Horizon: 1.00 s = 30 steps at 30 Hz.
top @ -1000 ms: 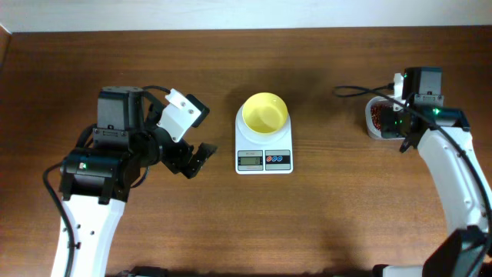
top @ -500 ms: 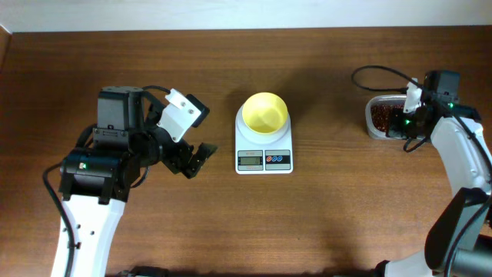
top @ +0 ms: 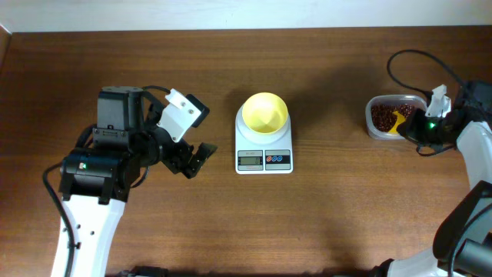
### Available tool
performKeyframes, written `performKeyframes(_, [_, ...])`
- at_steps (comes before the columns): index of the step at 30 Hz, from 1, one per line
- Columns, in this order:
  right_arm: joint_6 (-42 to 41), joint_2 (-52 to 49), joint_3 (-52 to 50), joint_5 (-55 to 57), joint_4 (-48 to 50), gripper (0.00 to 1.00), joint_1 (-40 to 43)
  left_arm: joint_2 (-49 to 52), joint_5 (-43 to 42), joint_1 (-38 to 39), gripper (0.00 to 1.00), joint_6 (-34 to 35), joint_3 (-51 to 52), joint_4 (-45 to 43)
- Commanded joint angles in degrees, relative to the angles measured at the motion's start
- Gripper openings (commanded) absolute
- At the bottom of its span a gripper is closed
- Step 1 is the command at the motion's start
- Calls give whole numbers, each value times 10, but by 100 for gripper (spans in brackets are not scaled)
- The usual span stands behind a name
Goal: Scoop item into bowl and weigh 50g on scale
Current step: 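Dip the yellow scoop into the red bean tub with the right gripper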
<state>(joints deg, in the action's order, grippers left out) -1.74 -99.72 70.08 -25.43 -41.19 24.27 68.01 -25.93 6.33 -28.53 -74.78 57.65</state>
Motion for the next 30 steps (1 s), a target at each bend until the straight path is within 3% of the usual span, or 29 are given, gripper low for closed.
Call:
performKeyframes(1, [-4, -9, 3, -50, -17, 4, 7, -2, 2, -2, 99, -9, -10, -1])
performKeyframes(21, [-5, -46, 2, -73, -17, 4, 33, -2, 2, -2, 99, -9, -10, -1])
performKeyframes(30, [-5, -46, 2, -186, -15, 4, 95, -2, 3, -2, 99, -9, -10, -1])
